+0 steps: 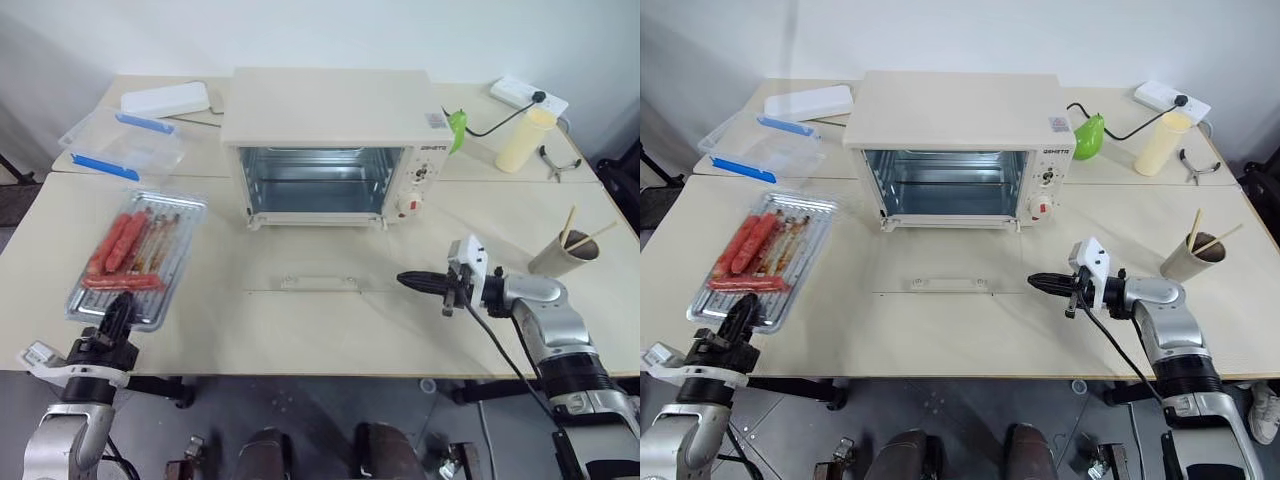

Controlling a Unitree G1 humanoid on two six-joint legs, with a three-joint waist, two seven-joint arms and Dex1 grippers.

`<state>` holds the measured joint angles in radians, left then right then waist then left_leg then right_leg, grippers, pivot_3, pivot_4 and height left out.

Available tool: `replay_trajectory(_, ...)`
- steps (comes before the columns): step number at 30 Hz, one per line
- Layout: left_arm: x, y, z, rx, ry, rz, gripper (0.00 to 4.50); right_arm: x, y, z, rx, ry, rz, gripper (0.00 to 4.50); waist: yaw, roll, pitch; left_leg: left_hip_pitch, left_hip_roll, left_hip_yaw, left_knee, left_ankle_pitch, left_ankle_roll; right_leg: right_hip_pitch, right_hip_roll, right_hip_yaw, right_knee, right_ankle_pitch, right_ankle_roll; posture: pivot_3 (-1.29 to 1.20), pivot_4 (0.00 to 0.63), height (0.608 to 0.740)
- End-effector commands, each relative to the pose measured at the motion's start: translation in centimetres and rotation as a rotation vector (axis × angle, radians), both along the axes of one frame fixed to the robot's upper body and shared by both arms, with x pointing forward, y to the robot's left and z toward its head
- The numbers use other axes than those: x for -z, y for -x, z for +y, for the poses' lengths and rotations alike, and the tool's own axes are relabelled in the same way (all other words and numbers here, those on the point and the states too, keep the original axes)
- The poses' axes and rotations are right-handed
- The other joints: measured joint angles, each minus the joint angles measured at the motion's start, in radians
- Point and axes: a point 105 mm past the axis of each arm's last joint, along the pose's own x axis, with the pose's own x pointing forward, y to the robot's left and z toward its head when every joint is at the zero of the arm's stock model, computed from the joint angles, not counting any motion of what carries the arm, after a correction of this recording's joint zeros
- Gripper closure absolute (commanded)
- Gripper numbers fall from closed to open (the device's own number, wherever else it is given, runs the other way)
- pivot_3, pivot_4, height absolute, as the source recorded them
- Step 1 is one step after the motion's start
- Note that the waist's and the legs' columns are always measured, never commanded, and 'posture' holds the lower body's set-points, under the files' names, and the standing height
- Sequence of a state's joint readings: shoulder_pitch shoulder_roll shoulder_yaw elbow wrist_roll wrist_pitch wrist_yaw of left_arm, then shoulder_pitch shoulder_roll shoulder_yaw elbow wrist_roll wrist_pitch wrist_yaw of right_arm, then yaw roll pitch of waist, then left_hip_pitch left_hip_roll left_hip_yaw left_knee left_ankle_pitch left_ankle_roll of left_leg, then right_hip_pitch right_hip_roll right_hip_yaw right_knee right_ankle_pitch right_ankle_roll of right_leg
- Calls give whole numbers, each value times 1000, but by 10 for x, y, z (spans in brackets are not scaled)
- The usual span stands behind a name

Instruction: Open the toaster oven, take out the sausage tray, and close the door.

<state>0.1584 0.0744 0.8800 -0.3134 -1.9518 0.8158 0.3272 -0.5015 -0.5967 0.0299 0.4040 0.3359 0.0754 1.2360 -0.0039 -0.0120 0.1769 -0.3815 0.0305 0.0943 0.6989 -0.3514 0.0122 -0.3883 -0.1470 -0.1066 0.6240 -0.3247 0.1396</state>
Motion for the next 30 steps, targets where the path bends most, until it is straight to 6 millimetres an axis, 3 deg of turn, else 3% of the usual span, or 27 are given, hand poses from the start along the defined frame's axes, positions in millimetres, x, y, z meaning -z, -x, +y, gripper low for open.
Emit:
replay_trajectory(1, -14, 2, 0, 0, -29, -48, 4500, -12, -2, 10, -50, -40, -34, 4468, 3, 0, 0, 0, 0, 0, 0, 0, 0, 0, 0, 0, 0, 0, 0, 0, 150, 740)
replay_trajectory(4, -17, 2, 0, -13, -33, -53, 4500, -24, -3, 21, -83, -81, -50, 4468, 3, 0, 0, 0, 0, -1, 0, 0, 0, 2, 0, 0, -2, 0, 0, 0, 150, 740)
replay_trajectory(11, -27, 8, 6, -53, -41, -120, 4500, -60, 5, 23, -99, -207, -72, 4468, 3, 0, 0, 0, 0, -1, 0, 0, 0, 2, 0, 0, -2, 0, 0, 0, 150, 740)
replay_trajectory(17, -32, 12, 0, -15, -65, -178, 4500, -129, -8, 16, 11, -474, -144, 4468, 3, 0, 0, 0, 0, -1, 0, 0, 0, 1, 0, 0, -3, 0, 0, 0, 150, 740)
replay_trajectory(21, -27, 13, 1, -4, -68, -146, 4500, -163, -6, 9, 54, -668, -108, 4468, 5, 0, 0, 0, 1, -2, -1, 0, 0, 1, 0, -1, -2, 0, 0, 0, 150, 740)
replay_trajectory(25, -21, 14, 1, 50, -85, -124, 4500, -159, 6, 12, 76, -617, -117, 4468, 6, 0, 0, -2, 1, -3, -2, -1, 1, 0, -2, 0, -2, 0, 0, 0, 150, 740)
replay_trajectory(28, -15, 11, -11, 179, -117, -102, 4500, -149, 17, 12, 86, -531, -153, 3876, 7, 0, 0, -4, -1, -2, -1, -1, 1, -2, -2, 0, -2, 0, 0, 0, 150, 740)
replay_trajectory(30, -12, 7, -24, 329, -146, -93, 4500, -131, 36, 15, 28, -330, -239, 3296, 14, 0, 0, -4, -1, -2, -1, -1, 1, -3, -2, 0, -1, 0, 0, 0, 150, 740)
